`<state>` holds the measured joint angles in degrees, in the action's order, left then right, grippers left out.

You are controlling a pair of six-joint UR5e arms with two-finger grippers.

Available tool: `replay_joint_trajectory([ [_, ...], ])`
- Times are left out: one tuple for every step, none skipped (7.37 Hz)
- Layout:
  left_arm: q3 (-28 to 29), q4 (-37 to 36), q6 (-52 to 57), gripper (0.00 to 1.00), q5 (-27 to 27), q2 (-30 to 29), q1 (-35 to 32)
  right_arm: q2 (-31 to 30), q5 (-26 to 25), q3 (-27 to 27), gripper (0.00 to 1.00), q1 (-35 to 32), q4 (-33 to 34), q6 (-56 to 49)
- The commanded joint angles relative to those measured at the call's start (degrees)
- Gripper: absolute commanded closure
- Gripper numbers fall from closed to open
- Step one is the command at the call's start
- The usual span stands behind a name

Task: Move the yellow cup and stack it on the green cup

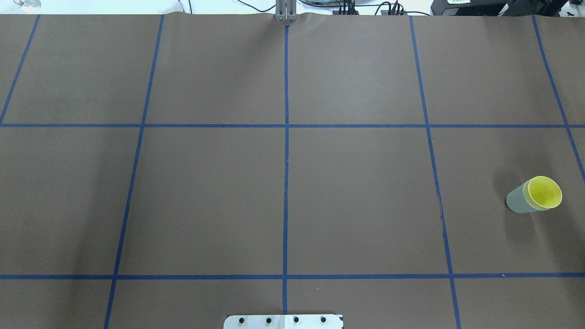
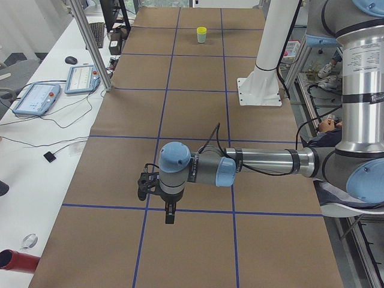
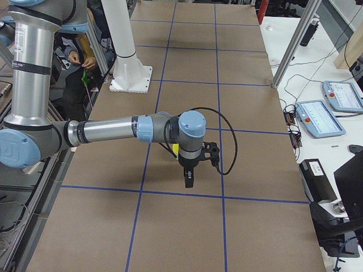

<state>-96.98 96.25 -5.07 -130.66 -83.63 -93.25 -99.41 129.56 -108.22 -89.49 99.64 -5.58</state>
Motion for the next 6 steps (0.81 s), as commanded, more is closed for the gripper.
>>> replay_joint_trajectory([
  [0.64,0.17,0.24,0.0,0.4,-0.04,0.0,-0.43,0.08,0.29,0.0,-0.87,0.29,0.21],
  [1.26,0.26,0.32,0.0,0.14,0.05,0.0,-0.43,0.17,0.21,0.0,-0.87,0.29,0.3],
  [1.26,1.13,0.24,0.0,0.14,-0.04,0.0,-0.35,0.17,0.29,0.0,-0.87,0.29,0.3],
  [1.0,1.74,0.24,0.0,0.14,-0.04,0.0,-0.26,0.17,0.38,0.0,-0.87,0.21,0.39],
  [0.91,1.84,0.15,0.0,0.05,-0.04,0.0,-0.26,0.17,0.47,0.0,-0.87,-0.4,0.39],
  [0.91,2.1,0.15,0.0,0.05,-0.04,0.0,-0.34,0.17,0.47,0.0,-0.87,-0.41,0.39],
])
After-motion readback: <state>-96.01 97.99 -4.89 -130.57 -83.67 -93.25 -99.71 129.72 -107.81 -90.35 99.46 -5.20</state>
